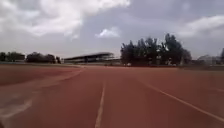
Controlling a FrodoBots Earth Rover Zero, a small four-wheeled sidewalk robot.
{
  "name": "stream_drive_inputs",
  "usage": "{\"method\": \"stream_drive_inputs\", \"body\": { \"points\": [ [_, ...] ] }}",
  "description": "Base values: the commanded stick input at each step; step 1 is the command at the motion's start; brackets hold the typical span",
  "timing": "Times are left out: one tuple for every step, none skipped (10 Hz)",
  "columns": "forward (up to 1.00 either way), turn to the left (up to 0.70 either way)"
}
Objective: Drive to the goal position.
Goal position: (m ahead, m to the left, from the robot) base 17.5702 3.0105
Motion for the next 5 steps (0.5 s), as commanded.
{"method": "stream_drive_inputs", "body": {
  "points": [
    [0.45,0.00],
    [0.45,0.00],
    [0.45,0.00],
    [0.45,0.00],
    [0.45,0.00]
  ]
}}
